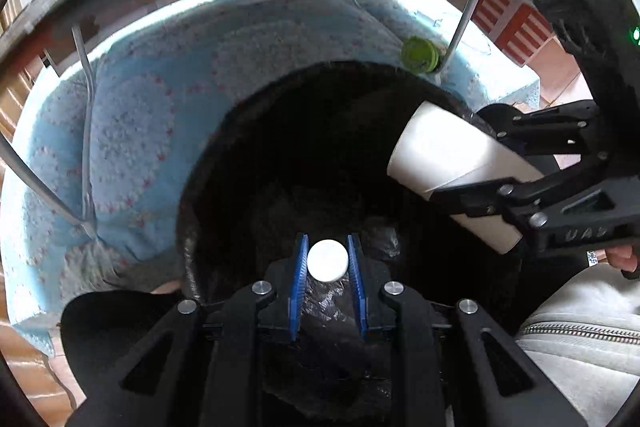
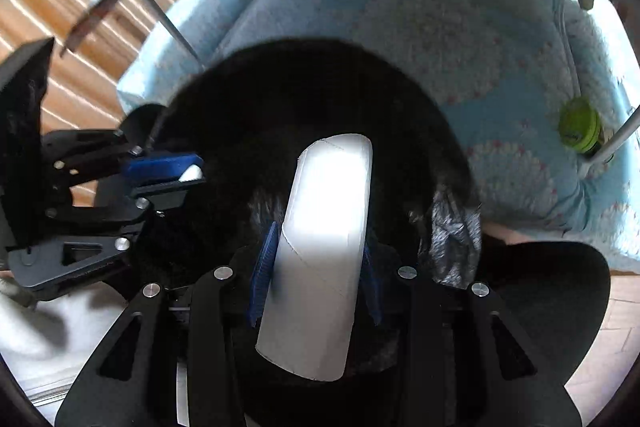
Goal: Collect trash
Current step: 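Carry the white roll with the right tool while the left tool carries the cap over the bin, then open the left tool over the bin while the right tool releases the white roll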
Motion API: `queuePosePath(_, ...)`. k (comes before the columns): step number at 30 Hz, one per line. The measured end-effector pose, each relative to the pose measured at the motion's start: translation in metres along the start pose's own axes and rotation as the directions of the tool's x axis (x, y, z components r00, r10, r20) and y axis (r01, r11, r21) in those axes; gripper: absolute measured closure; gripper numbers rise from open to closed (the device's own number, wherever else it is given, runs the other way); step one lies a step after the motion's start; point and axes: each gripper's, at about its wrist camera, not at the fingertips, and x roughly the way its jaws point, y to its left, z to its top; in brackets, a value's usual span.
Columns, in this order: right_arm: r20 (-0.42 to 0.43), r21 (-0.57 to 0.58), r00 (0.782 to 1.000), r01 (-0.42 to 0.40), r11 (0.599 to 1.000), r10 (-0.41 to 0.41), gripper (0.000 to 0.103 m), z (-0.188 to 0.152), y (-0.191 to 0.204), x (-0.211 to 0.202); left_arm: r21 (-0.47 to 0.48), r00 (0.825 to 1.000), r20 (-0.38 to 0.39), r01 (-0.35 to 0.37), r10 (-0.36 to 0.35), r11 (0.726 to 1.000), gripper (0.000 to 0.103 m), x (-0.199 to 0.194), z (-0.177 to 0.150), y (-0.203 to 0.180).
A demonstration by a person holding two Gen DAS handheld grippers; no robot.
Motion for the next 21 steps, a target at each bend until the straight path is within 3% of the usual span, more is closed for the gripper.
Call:
queuePosePath(6,-0.007,0.010,1.000,0.000,1.000,0.000,0.063,0.001,-0.003,0.002,-0.004,1.000,-0.006,-0.007,0.007,1.000,0.082,-0.001,0.001,-0.002)
queuePosePath(8,-0.007,0.013,1.000,0.003,1.000,-0.003,0.053,-0.001,-0.004,0.002,-0.009,1.000,-0.004,0.007,-0.007,1.000,0.080,-0.002,0.002,-0.002)
queuePosePath(9,-0.007,0.013,1.000,0.006,1.000,-0.006,0.051,0.000,-0.003,0.003,-0.007,1.000,0.002,0.023,-0.023,1.000,0.071,-0.003,0.002,-0.003)
queuePosePath(10,-0.007,0.014,1.000,0.006,1.000,-0.005,0.051,-0.001,-0.003,0.003,0.000,1.000,0.009,0.025,-0.025,1.000,0.051,-0.006,0.002,-0.005)
queuePosePath(12,-0.001,0.015,1.000,0.000,1.000,0.000,0.051,-0.003,-0.002,0.000,0.011,0.999,0.036,0.021,-0.021,1.000,0.040,-0.012,0.003,-0.007)
queuePosePath(21,0.072,0.004,0.997,0.015,1.000,-0.015,0.051,-0.001,0.002,-0.028,-0.003,0.995,0.094,0.014,-0.014,1.000,0.040,-0.038,0.007,-0.003)
